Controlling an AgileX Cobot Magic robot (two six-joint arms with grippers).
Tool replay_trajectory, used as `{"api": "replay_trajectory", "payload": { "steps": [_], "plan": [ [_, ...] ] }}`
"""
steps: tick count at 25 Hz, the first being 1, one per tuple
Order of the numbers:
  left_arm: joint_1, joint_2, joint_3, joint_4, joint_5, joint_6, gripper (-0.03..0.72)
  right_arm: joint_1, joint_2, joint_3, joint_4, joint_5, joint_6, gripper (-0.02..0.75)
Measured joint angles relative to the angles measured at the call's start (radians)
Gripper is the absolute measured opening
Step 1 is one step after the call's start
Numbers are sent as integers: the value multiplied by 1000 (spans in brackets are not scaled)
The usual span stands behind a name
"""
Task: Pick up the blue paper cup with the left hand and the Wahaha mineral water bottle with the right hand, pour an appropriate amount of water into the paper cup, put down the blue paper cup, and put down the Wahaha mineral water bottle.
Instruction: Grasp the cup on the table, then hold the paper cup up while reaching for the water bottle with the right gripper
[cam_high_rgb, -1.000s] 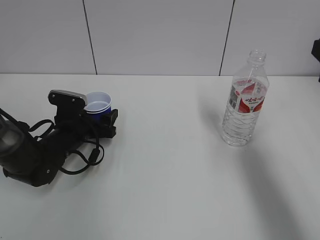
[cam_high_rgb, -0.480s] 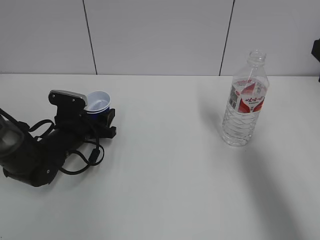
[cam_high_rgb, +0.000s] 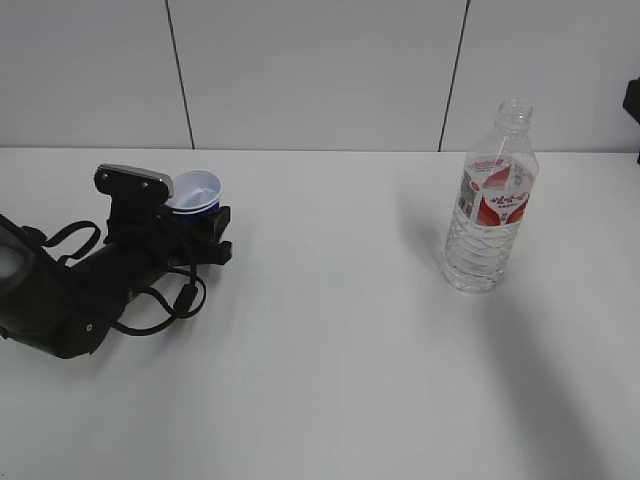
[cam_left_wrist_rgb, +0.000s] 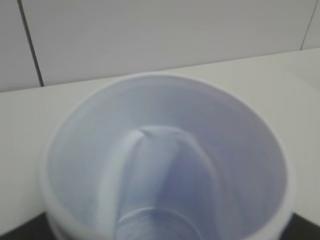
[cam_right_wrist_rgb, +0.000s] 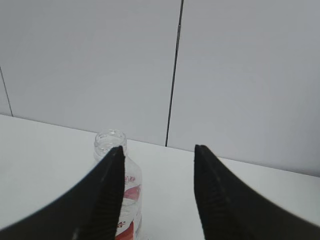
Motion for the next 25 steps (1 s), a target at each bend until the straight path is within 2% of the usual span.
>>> {"api": "replay_trajectory", "payload": {
  "steps": [9, 18, 21, 25],
  "plan": [
    [0, -182, 116, 174, 32, 0, 422, 0, 0, -12, 0, 4, 0, 349],
    [0, -431, 298, 348, 131, -2, 420, 0, 38, -113, 0, 111, 35, 349],
    [0, -483, 326, 451, 148, -62, 419, 0, 55, -113, -17, 104, 42, 349],
    [0, -501, 328, 572, 106, -150, 419, 0, 93, -115, -107, 20, 111, 349]
  ]
}}
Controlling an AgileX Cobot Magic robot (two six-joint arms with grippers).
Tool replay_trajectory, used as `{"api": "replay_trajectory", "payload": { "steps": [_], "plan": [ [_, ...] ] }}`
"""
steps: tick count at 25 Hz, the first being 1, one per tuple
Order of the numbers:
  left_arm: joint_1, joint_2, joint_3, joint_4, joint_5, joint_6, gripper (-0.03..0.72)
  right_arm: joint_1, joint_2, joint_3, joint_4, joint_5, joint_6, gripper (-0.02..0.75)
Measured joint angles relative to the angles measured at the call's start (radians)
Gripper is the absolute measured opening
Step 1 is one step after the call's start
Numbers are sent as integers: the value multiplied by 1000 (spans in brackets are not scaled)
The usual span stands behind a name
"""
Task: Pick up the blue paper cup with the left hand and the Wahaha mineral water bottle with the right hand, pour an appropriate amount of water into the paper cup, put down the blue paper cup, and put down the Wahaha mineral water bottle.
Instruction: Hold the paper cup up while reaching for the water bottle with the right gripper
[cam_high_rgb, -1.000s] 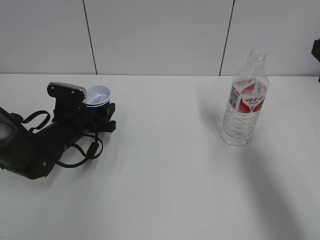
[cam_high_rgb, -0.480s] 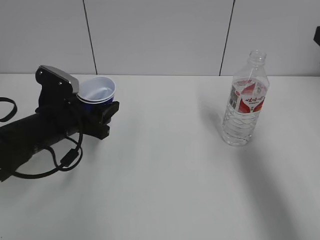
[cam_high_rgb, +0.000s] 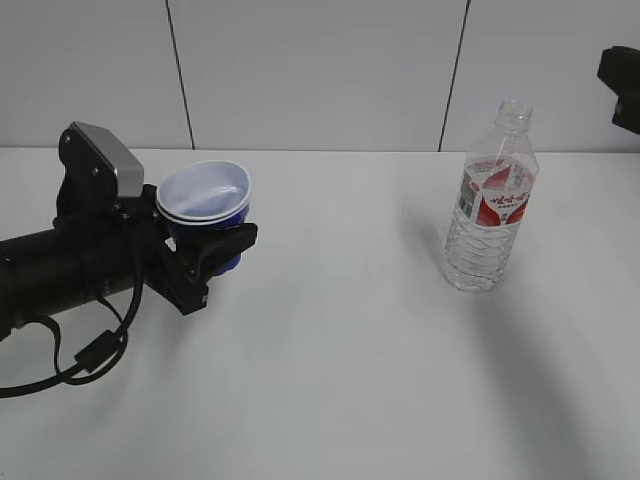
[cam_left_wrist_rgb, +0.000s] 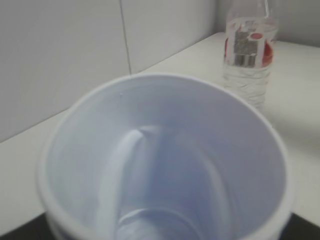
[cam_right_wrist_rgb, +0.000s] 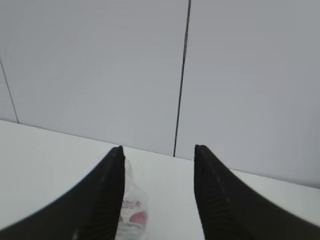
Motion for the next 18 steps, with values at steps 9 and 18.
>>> {"api": "replay_trajectory", "payload": {
  "steps": [9, 18],
  "plan": [
    [0, -1, 4, 22, -18, -29, 418, 0, 73, -2, -115, -115, 204, 349],
    [0, -1, 4, 24, 11, -29, 418, 0, 84, 86, -163, -240, 113, 349]
  ]
}}
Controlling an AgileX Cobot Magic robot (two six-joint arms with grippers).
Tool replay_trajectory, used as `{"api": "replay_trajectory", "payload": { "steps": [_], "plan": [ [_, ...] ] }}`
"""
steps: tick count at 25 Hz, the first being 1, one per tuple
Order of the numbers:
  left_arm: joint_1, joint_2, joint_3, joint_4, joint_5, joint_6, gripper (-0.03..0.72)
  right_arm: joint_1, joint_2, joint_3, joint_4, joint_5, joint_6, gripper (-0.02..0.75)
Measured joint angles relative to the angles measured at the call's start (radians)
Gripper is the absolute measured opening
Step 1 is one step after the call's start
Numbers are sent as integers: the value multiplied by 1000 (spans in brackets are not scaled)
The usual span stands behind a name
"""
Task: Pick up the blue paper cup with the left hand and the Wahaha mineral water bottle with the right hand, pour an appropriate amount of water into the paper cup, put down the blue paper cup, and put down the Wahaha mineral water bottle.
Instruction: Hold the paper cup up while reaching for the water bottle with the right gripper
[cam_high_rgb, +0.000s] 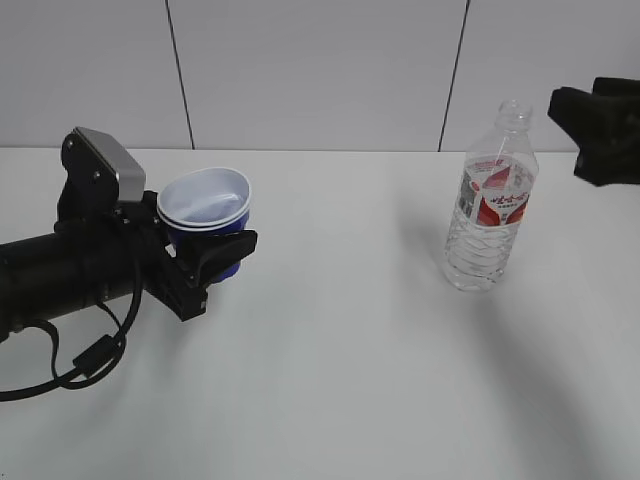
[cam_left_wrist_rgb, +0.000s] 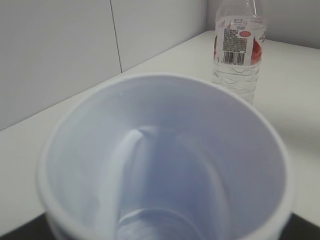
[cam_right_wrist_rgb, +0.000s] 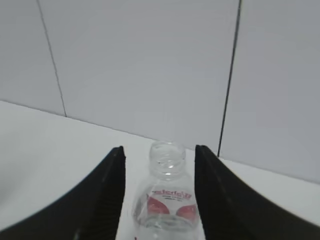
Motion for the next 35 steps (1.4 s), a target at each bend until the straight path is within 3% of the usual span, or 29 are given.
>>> {"api": "replay_trajectory", "payload": {
  "steps": [10, 20, 24, 29, 35],
  "plan": [
    [0, 0, 0, 2, 0, 0, 417, 0, 109, 138, 199, -280, -199, 349],
    [0, 0, 0, 2, 0, 12, 417, 0, 337, 172, 222, -467, -234, 349],
    [0, 0, 0, -5, 0, 22, 417, 0, 421, 226, 290, -543, -269, 349],
    [0, 0, 0, -9, 1, 24, 417, 0, 484, 237, 308, -551, -277, 349],
    [0, 0, 0, -9, 1, 25, 417, 0, 485, 237, 250, -554, -277, 349]
  ]
}}
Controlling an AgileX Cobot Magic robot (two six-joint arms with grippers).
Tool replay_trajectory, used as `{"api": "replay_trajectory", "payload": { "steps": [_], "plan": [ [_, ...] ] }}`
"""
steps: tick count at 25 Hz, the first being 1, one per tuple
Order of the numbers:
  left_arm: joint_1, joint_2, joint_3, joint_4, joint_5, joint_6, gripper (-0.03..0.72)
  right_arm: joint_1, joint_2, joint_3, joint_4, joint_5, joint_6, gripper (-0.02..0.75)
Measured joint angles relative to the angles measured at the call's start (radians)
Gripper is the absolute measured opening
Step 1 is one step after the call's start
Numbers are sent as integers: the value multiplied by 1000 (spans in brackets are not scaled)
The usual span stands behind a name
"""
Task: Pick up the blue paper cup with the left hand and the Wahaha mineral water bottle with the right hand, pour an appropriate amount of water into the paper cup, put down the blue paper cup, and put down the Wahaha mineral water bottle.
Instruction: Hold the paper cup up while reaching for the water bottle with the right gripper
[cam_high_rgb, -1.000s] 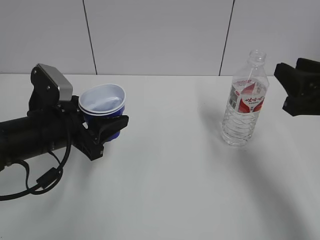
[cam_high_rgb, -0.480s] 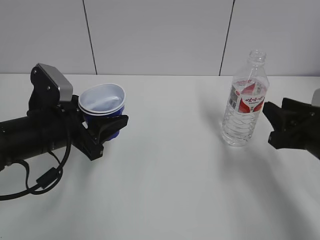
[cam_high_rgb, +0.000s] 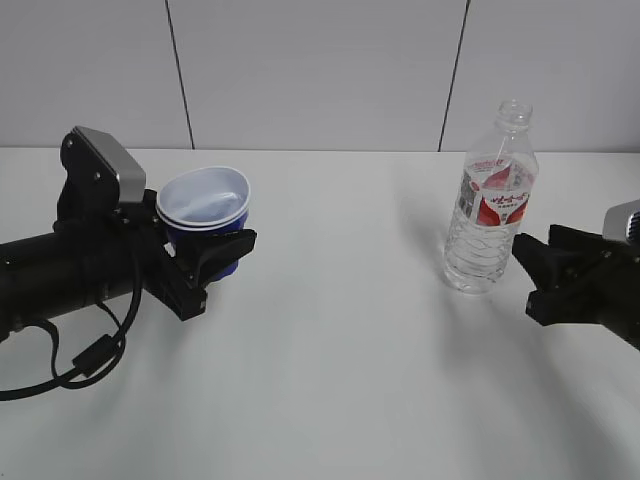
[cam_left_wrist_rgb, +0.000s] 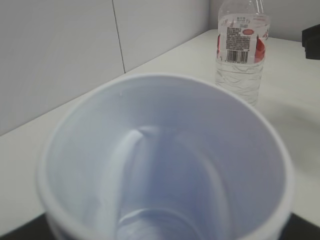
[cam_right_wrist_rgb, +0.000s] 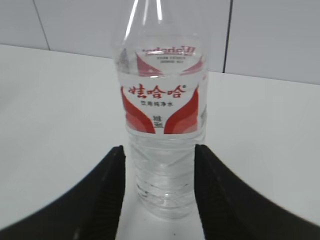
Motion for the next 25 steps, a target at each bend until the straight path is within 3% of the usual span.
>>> {"api": "replay_trajectory", "payload": {
  "steps": [8, 9, 12, 14, 25],
  "plan": [
    [0, 0, 0, 0, 0, 0, 417, 0, 0, 0, -59, -2, 8, 372],
    [0, 0, 0, 0, 0, 0, 417, 0, 0, 0, -59, -2, 12, 402],
    [0, 0, 0, 0, 0, 0, 417, 0, 0, 0, -32, -2, 23, 585],
    [0, 0, 0, 0, 0, 0, 417, 0, 0, 0, -10, -4, 35, 633],
    [0, 0, 0, 0, 0, 0, 417, 0, 2, -78, 25, -5, 58, 655]
  ]
}}
